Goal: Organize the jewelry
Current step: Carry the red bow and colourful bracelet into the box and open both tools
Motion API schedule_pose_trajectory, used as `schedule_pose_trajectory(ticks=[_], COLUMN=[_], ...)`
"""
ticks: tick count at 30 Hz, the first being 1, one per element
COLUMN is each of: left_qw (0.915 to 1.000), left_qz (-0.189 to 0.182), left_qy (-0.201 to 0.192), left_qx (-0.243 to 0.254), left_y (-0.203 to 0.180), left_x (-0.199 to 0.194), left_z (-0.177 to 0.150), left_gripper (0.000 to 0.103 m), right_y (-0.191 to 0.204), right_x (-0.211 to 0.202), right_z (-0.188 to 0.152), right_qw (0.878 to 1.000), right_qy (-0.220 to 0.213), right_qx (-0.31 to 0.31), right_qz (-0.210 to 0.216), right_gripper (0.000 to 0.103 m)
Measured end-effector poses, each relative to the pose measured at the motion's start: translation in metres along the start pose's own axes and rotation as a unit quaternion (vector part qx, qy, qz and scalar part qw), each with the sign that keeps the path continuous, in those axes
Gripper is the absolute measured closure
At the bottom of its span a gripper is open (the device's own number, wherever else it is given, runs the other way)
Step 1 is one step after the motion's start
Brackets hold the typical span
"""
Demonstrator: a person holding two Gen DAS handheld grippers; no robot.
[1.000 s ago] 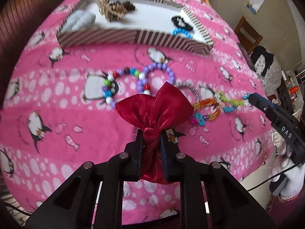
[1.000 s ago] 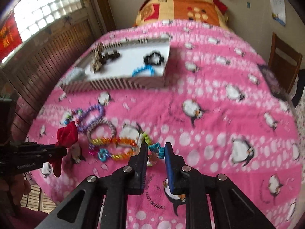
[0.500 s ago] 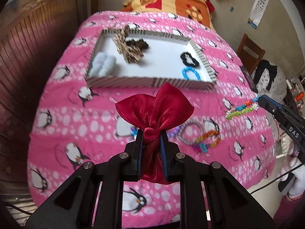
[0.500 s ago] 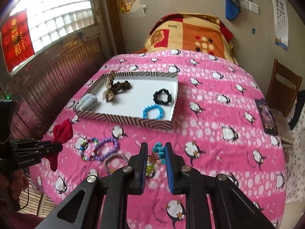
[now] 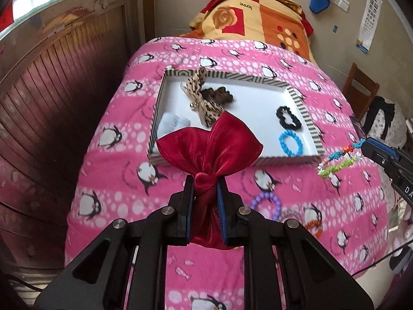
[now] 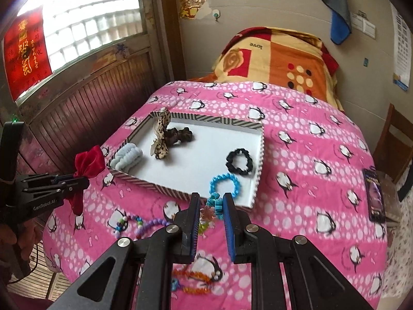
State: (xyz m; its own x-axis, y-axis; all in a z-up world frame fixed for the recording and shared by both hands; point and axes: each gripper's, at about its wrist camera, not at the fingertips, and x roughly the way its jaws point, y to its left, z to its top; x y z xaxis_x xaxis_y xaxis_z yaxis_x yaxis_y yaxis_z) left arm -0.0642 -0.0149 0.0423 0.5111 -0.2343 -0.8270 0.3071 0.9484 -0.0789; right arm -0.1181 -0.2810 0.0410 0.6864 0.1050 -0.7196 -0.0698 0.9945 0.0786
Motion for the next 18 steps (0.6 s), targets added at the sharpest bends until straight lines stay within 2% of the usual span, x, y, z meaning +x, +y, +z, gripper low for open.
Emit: schedule_pose_trajectory(ticks=[9, 18], left_qw=[0.9999, 0.9996], left_qz=[0.013, 0.015], left_qy=[0.002, 0.025], left_qx=[0.008, -0.006], left_y=[-0.009, -0.014], left_x=[0.028, 0.067], left_z=[0.029, 0.054], left_gripper=[0.088, 0.088], right_y=[0.006, 0.009], right_x=[0.032, 0.078], right_z=[0.035, 0.064], right_qw=[1.000, 0.998], right_qy=[0.011, 0.034], right_qx=[-0.019, -0.032], right_qz=[0.016, 0.045], right_gripper=[0.087, 0.086])
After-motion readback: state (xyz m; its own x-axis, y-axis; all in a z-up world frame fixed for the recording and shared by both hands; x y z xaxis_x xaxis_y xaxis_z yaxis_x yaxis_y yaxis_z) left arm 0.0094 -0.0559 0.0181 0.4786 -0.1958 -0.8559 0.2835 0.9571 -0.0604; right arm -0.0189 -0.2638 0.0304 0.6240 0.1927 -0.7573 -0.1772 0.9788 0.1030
